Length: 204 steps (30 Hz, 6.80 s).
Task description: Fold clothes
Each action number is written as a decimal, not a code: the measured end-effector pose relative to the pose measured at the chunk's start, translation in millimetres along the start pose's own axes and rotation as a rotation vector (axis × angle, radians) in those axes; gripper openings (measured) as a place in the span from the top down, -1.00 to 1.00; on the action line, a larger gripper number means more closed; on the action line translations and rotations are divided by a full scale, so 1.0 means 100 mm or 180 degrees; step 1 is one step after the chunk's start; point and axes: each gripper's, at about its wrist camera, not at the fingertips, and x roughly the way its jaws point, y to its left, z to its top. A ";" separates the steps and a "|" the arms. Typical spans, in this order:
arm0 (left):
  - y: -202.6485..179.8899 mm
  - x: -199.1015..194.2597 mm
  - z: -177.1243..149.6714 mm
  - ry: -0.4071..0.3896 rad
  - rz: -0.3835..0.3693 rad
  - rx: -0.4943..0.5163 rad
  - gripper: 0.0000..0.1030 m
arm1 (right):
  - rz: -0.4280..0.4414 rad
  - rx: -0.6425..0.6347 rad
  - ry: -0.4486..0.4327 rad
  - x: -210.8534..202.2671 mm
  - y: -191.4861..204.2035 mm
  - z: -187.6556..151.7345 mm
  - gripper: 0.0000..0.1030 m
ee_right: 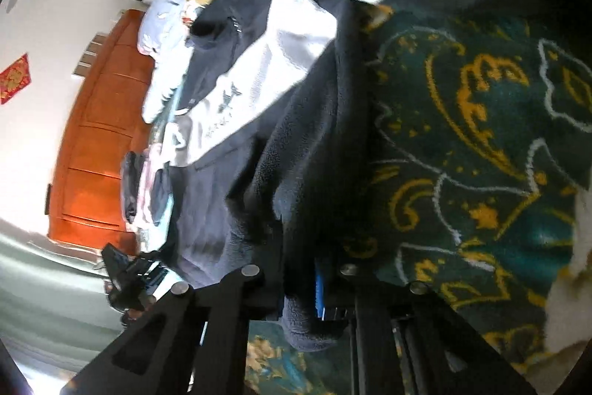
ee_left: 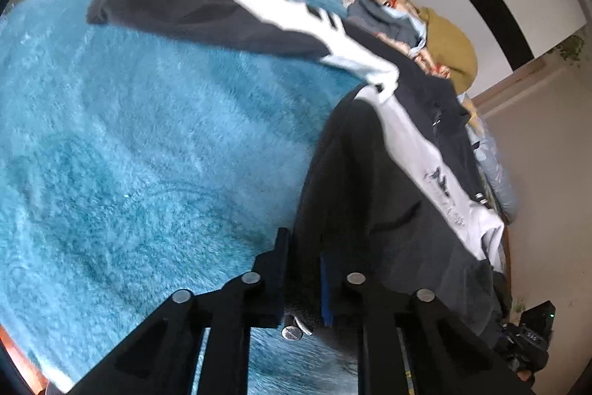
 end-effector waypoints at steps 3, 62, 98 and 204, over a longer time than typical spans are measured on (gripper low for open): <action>-0.07 -0.22 0.00 -0.0167 -0.0070 0.0028 0.81 | 0.0313 0.0066 -0.0211 -0.22 0.07 0.03 0.80; 1.25 0.33 1.53 -0.0706 0.0441 -0.1717 0.76 | 0.0184 -0.0186 -0.0178 1.05 1.03 1.35 0.07; 0.68 -0.12 1.15 -0.0326 0.0147 -0.0769 0.01 | -0.0008 -0.0774 0.0290 2.39 1.67 2.42 -0.03; -0.44 0.05 0.13 0.0451 -0.0429 -0.0327 -0.18 | -0.0439 0.1998 -0.2542 -1.93 -1.43 0.98 0.79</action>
